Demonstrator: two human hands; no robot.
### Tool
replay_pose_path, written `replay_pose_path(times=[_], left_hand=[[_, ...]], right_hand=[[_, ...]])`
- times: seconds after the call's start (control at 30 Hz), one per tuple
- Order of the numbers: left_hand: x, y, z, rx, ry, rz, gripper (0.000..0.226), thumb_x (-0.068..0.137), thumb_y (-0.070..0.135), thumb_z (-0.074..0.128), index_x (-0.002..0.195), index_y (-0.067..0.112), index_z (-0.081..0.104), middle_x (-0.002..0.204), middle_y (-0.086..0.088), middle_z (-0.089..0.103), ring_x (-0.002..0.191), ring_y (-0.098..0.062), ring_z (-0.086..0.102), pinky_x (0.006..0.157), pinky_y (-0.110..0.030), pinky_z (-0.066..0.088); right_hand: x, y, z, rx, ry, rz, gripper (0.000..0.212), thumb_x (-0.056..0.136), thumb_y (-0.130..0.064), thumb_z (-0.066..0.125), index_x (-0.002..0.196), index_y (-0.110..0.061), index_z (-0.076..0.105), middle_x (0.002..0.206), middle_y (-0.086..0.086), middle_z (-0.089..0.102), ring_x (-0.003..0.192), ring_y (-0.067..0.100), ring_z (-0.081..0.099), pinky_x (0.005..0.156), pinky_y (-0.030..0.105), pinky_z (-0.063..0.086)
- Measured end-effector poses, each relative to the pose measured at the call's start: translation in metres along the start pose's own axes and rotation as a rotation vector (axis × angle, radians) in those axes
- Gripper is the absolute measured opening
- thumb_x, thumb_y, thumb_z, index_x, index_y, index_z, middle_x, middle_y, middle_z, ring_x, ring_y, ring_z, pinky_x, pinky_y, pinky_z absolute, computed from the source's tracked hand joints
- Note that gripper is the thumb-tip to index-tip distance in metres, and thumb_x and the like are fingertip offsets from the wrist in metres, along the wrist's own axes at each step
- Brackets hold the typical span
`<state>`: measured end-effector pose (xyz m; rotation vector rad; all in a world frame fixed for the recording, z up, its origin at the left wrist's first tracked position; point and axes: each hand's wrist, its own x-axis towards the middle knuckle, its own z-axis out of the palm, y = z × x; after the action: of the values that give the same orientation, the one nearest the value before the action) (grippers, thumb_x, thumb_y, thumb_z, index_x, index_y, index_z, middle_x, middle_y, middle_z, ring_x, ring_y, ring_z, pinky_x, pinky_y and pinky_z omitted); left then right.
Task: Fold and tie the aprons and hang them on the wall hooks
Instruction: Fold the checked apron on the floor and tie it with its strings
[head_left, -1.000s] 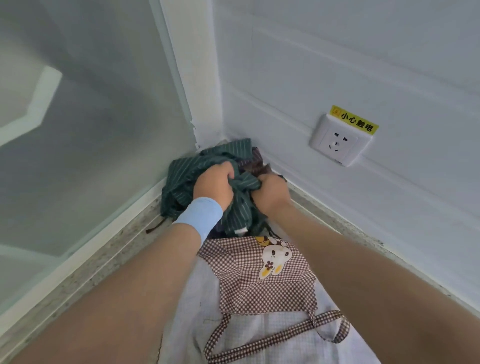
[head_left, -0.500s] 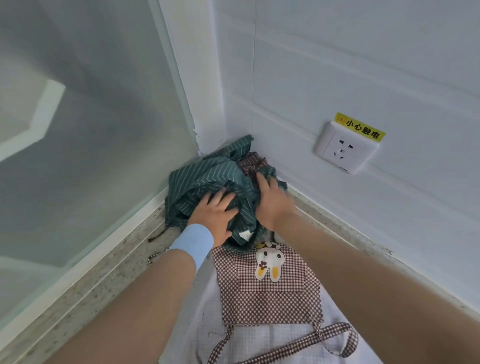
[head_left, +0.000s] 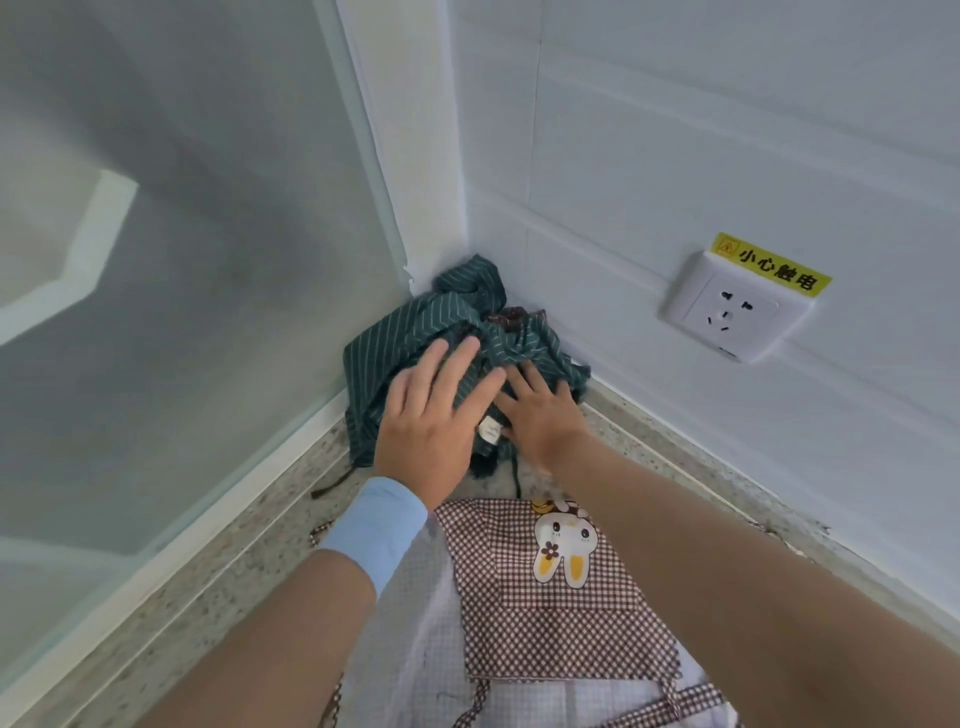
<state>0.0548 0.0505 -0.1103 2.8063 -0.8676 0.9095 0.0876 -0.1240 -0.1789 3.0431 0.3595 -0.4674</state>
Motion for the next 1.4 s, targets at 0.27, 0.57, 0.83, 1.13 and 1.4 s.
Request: replay_pose_path(times=[0.27, 0.57, 0.83, 1.13, 1.4], left_hand=[[0.014, -0.033, 0.062, -0.076, -1.071, -0.204, 0.092, 0.088, 0.066, 0.048, 0.155, 0.036, -0.007, 0.164, 0.0, -0.017, 0.151, -0.029, -0.009, 0.122, -0.049, 0.004], [0.007, -0.02, 0.021, -0.141, -0.673, -0.298, 0.059, 0.08, 0.038, 0.062, 0.136, 0.031, 0.046, 0.157, -0.005, 0.025, 0.146, -0.028, 0.018, 0.118, -0.049, 0.017], [-0.049, 0.071, -0.005, -0.457, -0.622, 0.037, 0.025, 0.09, 0.01, 0.05, 0.11, 0.021, 0.059, 0.111, 0.007, 0.054, 0.105, -0.015, 0.055, 0.085, -0.028, 0.05], [-0.088, 0.071, 0.019, -0.048, -1.174, -0.043, 0.073, 0.1, 0.045, 0.038, 0.157, 0.022, -0.001, 0.164, -0.001, -0.012, 0.15, -0.028, 0.002, 0.12, -0.049, 0.014], [-0.106, 0.087, 0.019, -0.246, -0.893, -0.107, 0.059, 0.096, 0.046, 0.044, 0.151, 0.031, 0.029, 0.155, -0.001, 0.028, 0.14, -0.026, 0.029, 0.114, -0.045, 0.03]], right_hand=[[0.017, 0.008, -0.012, -0.023, -0.157, -0.03, 0.088, 0.096, -0.032, 0.063, 0.158, -0.035, 0.001, 0.167, 0.003, -0.007, 0.153, 0.028, -0.008, 0.118, 0.062, 0.018], [-0.053, 0.028, -0.017, 0.276, 0.328, -0.092, 0.047, 0.091, -0.012, 0.057, 0.136, -0.028, 0.057, 0.149, 0.004, 0.045, 0.138, 0.027, 0.04, 0.115, 0.048, 0.036], [-0.151, 0.051, 0.035, 0.278, 0.058, 0.191, 0.04, 0.09, -0.036, 0.044, 0.129, -0.031, 0.054, 0.122, -0.005, 0.052, 0.105, 0.021, 0.059, 0.073, 0.031, 0.049], [-0.165, 0.083, 0.043, 0.107, 0.002, 0.386, 0.023, 0.103, -0.023, 0.044, 0.117, -0.017, 0.061, 0.112, 0.003, 0.059, 0.093, 0.025, 0.065, 0.065, 0.033, 0.047], [-0.189, 0.049, 0.049, 0.057, 0.277, 0.37, 0.049, 0.084, -0.009, 0.052, 0.132, -0.016, 0.054, 0.142, 0.017, 0.047, 0.128, 0.036, 0.047, 0.107, 0.051, 0.043]])
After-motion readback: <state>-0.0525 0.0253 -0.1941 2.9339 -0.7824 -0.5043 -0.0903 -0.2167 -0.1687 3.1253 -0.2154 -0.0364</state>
